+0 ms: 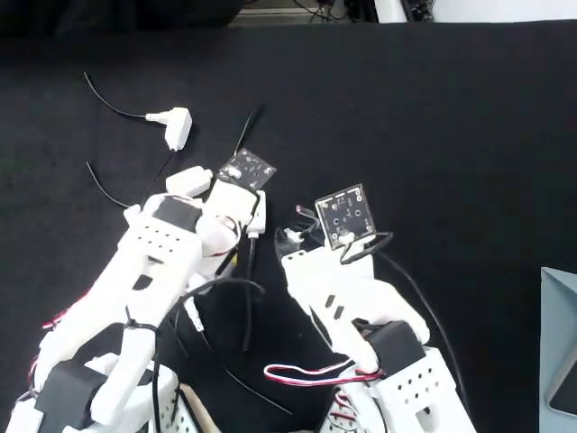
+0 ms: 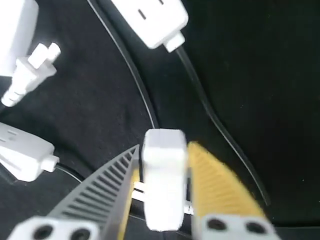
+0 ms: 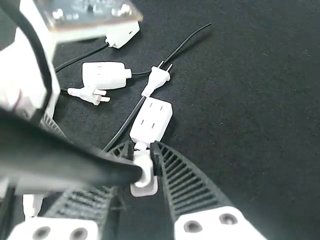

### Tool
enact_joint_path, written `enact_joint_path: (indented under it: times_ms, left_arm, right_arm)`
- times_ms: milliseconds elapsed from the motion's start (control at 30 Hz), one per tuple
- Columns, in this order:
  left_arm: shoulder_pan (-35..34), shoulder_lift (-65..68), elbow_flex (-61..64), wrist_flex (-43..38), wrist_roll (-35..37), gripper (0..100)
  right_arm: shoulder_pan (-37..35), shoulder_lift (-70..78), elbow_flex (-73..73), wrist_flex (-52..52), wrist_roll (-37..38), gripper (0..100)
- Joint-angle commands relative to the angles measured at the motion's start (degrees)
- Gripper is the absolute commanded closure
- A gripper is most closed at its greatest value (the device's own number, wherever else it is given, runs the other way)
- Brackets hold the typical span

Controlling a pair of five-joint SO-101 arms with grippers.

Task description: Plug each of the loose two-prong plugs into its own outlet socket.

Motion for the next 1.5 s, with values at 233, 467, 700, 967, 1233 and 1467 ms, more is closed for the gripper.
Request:
enact_joint_path:
  times_ms: [233,467,700,967,1233,1467]
  left_arm:
    - [-8.6,-1.1,-2.2,-1.1,-5.4,67]
    - [-9.3,-1.1,-2.2,1.8,-6.7,67]
    - [-5.7,-2.6,-0.2,3.1,-6.6,67]
    - [-12.9,-2.4,8.1,-8.5,-8.4,67]
    - [-17.1,-2.8,8.7,-9.6,-9.9,67]
    - [-17.3,-3.2,7.0,-8.5,-8.4,67]
  right_arm:
    - [0.5,-0.6,-0.8,0.2,0.4,98.4]
    - [0.5,-0.6,-0.8,0.2,0.4,98.4]
    - [0.5,-0.6,-0.8,0.2,0.4,98.4]
    - [0.5,-0.6,-0.8,0.2,0.4,98.4]
    - [0.4,-0.6,-0.8,0.2,0.4,98.4]
    - [0.4,-0.6,-0.8,0.2,0.4,98.4]
